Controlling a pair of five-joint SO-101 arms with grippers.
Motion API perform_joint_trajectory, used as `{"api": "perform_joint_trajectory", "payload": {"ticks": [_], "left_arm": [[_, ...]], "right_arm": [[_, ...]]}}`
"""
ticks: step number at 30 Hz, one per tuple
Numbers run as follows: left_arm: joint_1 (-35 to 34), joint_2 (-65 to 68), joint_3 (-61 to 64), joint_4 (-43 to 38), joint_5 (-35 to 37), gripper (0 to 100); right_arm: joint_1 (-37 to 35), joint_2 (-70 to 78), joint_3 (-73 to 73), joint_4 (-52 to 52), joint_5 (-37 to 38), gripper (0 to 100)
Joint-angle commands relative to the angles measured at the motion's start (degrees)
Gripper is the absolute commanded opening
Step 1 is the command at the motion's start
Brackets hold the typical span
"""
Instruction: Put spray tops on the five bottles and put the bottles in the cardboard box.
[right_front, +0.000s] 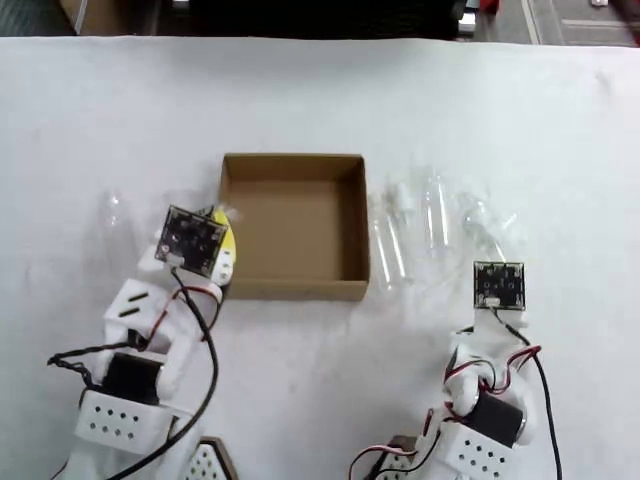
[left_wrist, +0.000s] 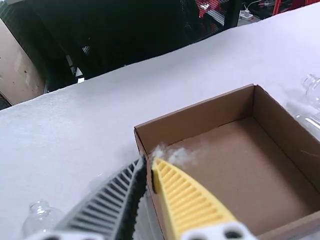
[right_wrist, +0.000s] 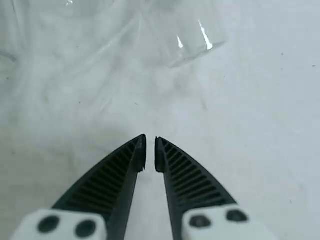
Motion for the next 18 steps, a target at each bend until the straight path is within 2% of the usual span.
{"api": "perform_joint_trajectory", "payload": {"ticks": [1,7,10,15,18], "left_arm": [[-0.57,0.48,0.26,-3.43,-1.85,2],[-0.48,0.57,-0.26,-3.25,-1.58,3],[-0.57,2.77,-3.78,-0.09,2.90,3],[-4.44,15.96,-14.59,5.63,0.79,3],[-6.20,25.10,-18.29,5.36,0.79,3]], "right_arm": [[-0.48,-0.31,-0.44,0.13,0.53,1.9],[-0.48,-0.31,-0.44,-1.98,0.53,1.9],[-0.48,-0.31,-0.26,-1.89,0.53,5.8],[-0.40,-0.31,-0.18,0.31,0.53,15.9],[-0.40,-0.31,-0.18,0.75,0.53,15.3]]}}
